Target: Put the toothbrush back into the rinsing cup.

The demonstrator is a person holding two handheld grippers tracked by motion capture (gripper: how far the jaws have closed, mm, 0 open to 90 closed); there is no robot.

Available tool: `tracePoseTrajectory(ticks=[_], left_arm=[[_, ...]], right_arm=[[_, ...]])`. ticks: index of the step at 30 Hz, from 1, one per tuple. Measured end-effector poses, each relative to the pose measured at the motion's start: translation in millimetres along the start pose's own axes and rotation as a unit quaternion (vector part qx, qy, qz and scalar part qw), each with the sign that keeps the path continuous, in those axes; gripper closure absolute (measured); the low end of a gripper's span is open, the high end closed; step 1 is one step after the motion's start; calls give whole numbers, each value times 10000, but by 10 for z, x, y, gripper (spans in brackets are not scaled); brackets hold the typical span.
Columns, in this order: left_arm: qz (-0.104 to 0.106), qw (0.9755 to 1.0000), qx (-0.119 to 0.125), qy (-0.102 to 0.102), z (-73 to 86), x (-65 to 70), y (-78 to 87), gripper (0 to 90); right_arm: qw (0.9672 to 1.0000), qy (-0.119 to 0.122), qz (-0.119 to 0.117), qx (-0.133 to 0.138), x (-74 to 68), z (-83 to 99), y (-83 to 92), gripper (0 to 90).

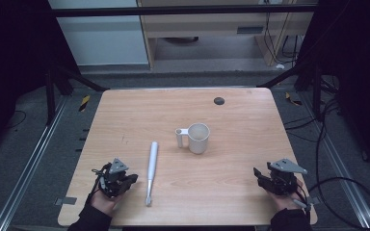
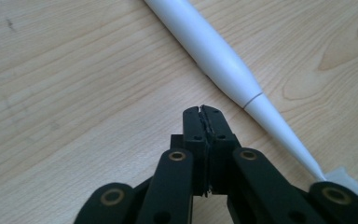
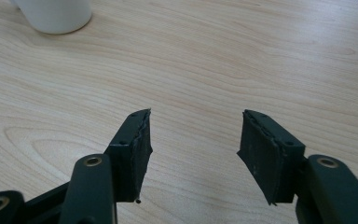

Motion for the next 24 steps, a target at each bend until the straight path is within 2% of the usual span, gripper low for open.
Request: tracePoseTrajectory(ticks=[2, 9, 14, 24], left_arm=[[92, 9999, -43, -69, 10, 62, -2, 887], [224, 9992, -147, -295, 34, 184, -12, 888], [355, 9985, -189, -376, 47, 279, -16, 888], [499, 9975, -233, -451, 55, 383, -14, 888]], right_arm=[[10000, 6, -1, -15, -1, 4, -5, 430], [10000, 40, 27, -1, 0, 0, 1, 431], [10000, 37, 53, -11, 9, 3, 1, 431], [10000, 22, 45, -52, 4, 10, -3, 429]])
Point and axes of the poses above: each handheld gripper's, and its own axes: y roughly backward along the jaws, z roughly out of its underside, x roughly to its right, the point moved 8 cm from there along -y, roughly forward along the jaws, and after that the axes turned 15 degrees about -z, right-handed, at the moved point
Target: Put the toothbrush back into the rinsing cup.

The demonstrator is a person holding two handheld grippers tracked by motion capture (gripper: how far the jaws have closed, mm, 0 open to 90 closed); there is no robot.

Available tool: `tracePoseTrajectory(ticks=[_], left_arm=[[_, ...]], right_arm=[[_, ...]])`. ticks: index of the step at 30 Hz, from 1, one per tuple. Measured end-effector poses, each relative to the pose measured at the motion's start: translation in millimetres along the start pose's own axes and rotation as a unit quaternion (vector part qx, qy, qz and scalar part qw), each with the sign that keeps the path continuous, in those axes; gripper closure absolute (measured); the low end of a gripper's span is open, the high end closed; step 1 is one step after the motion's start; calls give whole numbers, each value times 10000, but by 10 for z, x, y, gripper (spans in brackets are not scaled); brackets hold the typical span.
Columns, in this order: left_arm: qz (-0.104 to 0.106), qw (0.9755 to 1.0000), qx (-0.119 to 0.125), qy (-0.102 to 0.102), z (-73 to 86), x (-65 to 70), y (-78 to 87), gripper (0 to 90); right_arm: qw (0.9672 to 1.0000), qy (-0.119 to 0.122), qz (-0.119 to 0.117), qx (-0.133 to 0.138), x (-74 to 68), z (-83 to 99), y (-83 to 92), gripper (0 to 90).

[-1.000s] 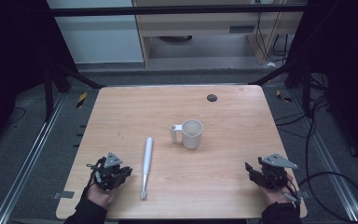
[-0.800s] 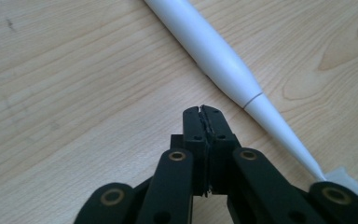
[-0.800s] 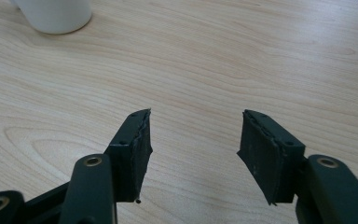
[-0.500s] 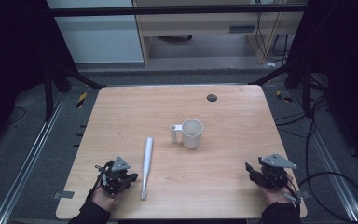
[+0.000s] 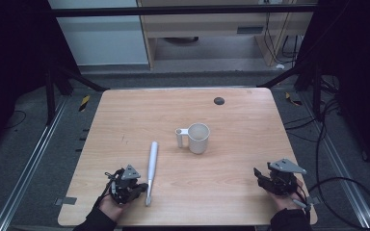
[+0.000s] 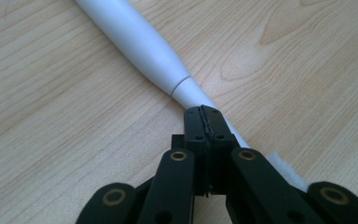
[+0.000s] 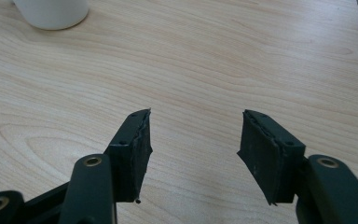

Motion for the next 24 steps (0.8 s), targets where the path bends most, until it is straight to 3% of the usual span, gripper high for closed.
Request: tracePoseTrajectory(ticks=[13, 24], left_arm=[[148, 9999, 1, -66, -22, 114, -16, 888], [208, 9993, 20, -298, -61, 272, -51, 888]], right_arm=[[10000, -13, 2, -29, 2, 8, -10, 428], [10000, -23, -18, -57, -4, 14, -22, 426]])
Point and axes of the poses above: each handheld gripper's, and its own axes: y roughly backward along the jaws, z roughly out of its underside, x roughly to its right, the point moved 8 cm from there along -y, roughly forward along the jaws, and after that the axes turned 15 degrees about -z, right-handed, at the moved point
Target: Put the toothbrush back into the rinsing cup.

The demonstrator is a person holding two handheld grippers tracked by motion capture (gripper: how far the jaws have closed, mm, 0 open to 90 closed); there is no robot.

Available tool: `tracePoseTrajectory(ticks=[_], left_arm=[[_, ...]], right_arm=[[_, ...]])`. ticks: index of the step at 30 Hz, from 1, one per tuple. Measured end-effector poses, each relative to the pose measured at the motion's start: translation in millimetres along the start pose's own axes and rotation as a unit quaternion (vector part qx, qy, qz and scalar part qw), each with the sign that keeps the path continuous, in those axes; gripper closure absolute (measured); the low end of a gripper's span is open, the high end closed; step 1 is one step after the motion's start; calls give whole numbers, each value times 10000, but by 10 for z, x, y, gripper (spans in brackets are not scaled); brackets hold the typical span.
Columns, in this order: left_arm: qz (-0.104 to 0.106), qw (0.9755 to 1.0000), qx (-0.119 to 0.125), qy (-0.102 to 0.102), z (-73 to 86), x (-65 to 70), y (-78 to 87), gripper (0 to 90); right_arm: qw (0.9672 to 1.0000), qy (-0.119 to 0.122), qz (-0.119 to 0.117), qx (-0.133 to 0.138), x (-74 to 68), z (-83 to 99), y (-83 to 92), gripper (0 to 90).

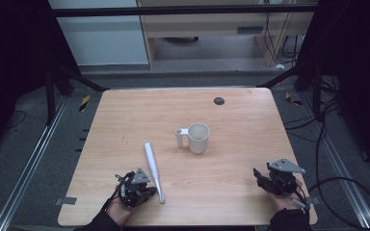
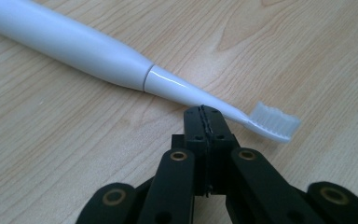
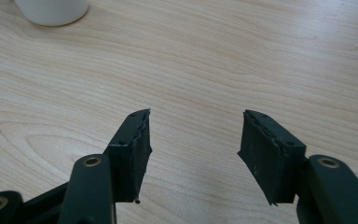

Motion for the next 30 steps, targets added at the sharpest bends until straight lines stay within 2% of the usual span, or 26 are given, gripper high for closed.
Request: tracePoseTrajectory(ticks=[11, 22, 27, 30], left_arm=[[-57, 9999, 62, -126, -76, 71, -60, 888], [-52, 9998, 135, -127, -125, 69, -72, 888], [-75, 9995, 314, -21, -196, -14, 19, 888], [-158, 9989, 432, 56, -265, -115, 73, 888]], right_arm=[[10000, 7, 3, -30, 1, 6, -12, 426], [10000, -3, -8, -57, 3, 12, -19, 426], [10000, -25, -12, -52, 5, 13, -14, 426], [10000, -10, -12, -52, 4, 11, -16, 426]])
Point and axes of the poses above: each handheld gripper's, and its own axes: y roughly backward along the jaws, z roughly out of its underside, x roughly to its right, the point moved 8 cm from there along -y, roughly forward along the jaws, and after that the axes turned 15 degrees about -z, right-handed, at the moved point
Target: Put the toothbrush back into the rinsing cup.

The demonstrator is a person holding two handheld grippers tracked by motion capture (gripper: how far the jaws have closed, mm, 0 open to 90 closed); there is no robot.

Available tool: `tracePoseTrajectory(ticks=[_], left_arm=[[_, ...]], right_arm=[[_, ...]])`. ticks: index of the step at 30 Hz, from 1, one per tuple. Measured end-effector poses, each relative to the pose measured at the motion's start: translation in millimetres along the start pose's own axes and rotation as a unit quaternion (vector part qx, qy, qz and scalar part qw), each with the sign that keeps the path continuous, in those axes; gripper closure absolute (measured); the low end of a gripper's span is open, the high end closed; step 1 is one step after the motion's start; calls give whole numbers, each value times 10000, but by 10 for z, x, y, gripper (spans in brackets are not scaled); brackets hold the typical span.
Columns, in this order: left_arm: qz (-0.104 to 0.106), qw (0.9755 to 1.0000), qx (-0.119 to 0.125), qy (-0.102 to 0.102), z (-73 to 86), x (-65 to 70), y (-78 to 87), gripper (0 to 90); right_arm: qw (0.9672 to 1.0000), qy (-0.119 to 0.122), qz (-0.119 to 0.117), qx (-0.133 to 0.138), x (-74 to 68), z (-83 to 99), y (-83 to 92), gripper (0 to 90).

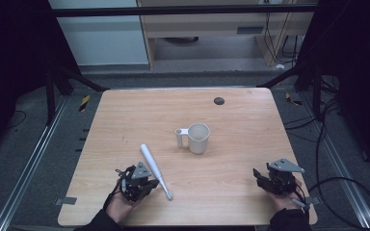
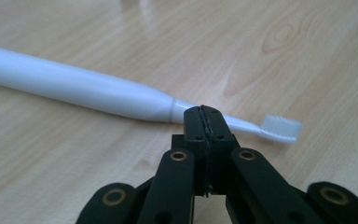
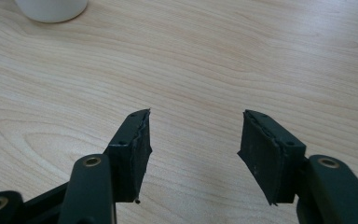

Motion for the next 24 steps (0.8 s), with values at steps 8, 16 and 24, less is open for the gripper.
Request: tracePoseTrajectory(ticks=[8, 16, 24], left_arm=[[-364, 9991, 185, 143, -184, -332, 59, 888], [-777, 9962, 290, 272, -403, -665, -2, 889], [-925, 9945, 270, 415, -556, -913, -151, 890]], right_arm=[[10000, 10, 23, 12, 11, -6, -7, 427], [10000, 28, 4, 24, -3, -20, -19, 438], [10000, 14, -10, 17, -1, -21, -24, 448]])
Point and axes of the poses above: each handheld gripper's, and its own axes: y roughly backward along the jaws, z roughly out of its underside, x roughly to its right, the point moved 8 cm from there along -y, roughly forward along the jaws, and after that the axes turned 15 degrees about -z, right-handed, at the moved point
